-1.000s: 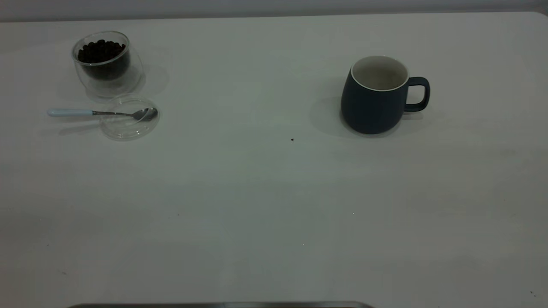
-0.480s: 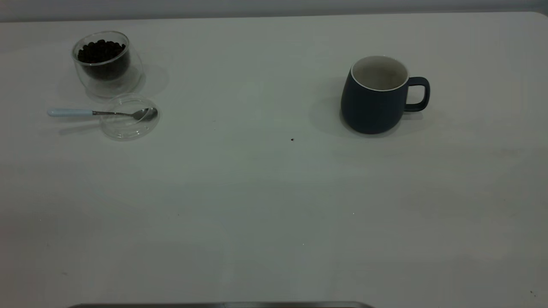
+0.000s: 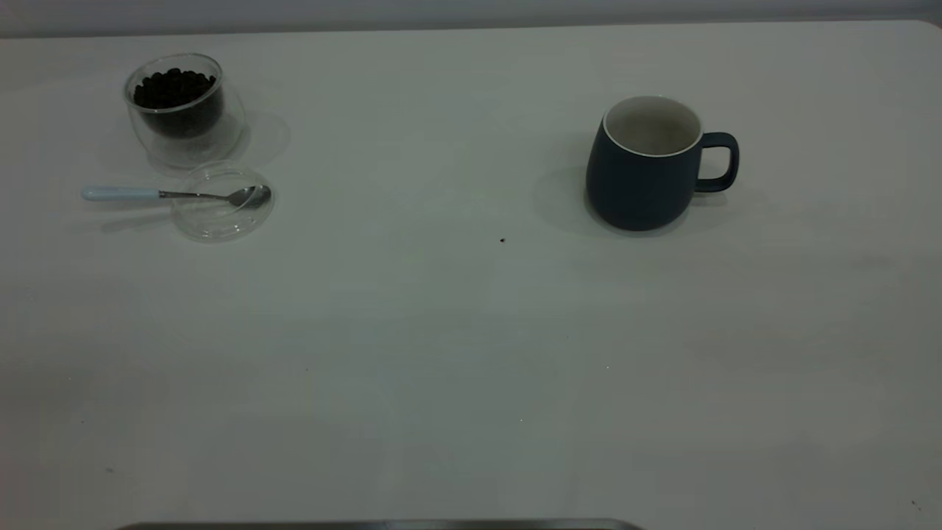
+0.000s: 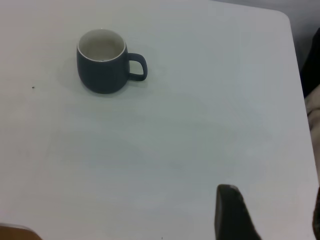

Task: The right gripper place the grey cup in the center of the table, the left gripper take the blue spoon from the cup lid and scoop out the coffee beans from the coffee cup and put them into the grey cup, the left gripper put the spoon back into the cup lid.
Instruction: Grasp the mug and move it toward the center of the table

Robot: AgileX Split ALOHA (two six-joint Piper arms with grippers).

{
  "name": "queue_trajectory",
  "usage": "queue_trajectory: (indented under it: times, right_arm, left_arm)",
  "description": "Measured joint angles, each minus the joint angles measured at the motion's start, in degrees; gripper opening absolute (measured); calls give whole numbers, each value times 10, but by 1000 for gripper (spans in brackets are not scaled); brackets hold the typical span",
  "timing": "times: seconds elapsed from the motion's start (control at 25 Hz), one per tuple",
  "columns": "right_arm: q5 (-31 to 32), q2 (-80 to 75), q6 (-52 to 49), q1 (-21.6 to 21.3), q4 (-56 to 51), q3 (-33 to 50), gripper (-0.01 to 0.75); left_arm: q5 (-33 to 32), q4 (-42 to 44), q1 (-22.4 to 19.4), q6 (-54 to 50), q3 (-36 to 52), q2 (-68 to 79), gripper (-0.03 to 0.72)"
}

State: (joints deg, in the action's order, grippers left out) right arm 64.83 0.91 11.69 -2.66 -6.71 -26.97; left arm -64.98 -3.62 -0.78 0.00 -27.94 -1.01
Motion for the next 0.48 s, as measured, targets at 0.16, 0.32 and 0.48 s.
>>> queue_trajectory:
  times: [0.16,0.32,0.48]
  right_arm:
    - [0,0,0,0,0,0,358]
    - [0,0,0,0,0,0,358]
    - [0,0,1,0,-14,0,358]
  left_arm:
    - [0,0,0,3,0,0,486]
    - [0,0,0,3,0,0,486]
    - [0,0,0,3,0,0,486]
